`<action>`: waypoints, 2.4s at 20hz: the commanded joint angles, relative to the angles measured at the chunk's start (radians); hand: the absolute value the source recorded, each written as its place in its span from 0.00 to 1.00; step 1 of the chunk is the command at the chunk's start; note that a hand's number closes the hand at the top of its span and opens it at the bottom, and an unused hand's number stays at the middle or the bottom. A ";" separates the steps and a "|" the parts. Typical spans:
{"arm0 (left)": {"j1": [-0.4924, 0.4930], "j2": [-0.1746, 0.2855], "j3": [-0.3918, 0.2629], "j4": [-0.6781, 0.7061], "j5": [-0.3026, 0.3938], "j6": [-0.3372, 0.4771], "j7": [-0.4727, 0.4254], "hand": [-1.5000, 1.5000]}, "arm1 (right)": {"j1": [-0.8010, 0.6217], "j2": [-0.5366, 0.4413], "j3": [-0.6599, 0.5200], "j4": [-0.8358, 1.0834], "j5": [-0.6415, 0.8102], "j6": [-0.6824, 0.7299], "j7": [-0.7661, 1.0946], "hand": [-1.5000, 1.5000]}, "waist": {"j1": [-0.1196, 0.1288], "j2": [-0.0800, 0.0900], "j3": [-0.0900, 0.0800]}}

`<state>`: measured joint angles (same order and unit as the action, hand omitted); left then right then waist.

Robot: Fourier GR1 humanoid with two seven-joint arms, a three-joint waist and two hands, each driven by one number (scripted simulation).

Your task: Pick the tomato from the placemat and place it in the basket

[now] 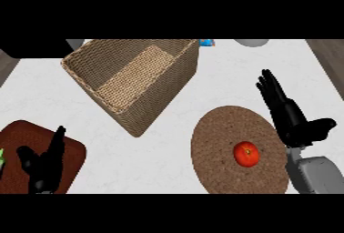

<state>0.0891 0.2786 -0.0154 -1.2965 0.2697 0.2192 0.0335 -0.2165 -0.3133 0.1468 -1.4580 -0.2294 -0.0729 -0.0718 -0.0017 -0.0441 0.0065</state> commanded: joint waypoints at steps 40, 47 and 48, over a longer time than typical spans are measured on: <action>0.603 0.301 0.180 -0.518 -0.083 -0.289 -0.174 0.50 | -0.240 -0.429 0.334 -0.149 0.475 0.408 0.190 0.00 | -0.291 -0.031 -0.030; 0.592 0.279 0.192 -0.499 -0.092 -0.317 -0.207 0.50 | -0.262 -0.444 0.330 -0.179 0.454 0.452 0.223 0.00 | -0.294 -0.024 -0.024; 0.599 0.271 0.197 -0.493 -0.092 -0.319 -0.218 0.50 | -0.266 -0.451 0.319 -0.186 0.447 0.454 0.234 0.00 | -0.290 -0.029 -0.024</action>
<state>0.9657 0.6100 0.2287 -1.5740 0.0724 -0.0810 -0.0361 -0.4731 -0.7518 0.4720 -1.6289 0.2278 0.3611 0.1420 -0.2565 -0.0736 -0.0051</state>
